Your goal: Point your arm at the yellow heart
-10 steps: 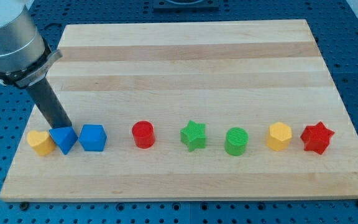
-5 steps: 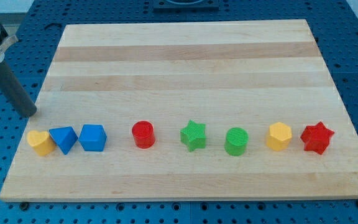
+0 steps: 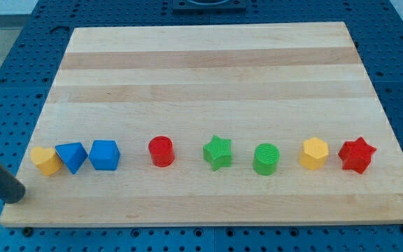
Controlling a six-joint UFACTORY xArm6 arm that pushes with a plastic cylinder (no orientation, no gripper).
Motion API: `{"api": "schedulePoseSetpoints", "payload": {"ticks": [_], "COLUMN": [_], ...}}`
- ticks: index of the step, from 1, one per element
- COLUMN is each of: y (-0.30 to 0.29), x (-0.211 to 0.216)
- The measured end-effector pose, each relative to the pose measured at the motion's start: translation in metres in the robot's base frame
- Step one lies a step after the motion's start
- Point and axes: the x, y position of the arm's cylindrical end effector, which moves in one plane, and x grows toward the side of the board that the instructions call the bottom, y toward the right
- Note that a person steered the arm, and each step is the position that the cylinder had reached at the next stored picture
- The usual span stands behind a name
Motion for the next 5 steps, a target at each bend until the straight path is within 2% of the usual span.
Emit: {"api": "schedulePoseSetpoints", "payload": {"ticks": [4, 5], "y": [0.037, 0.037], "x": [-0.002, -0.014]}}
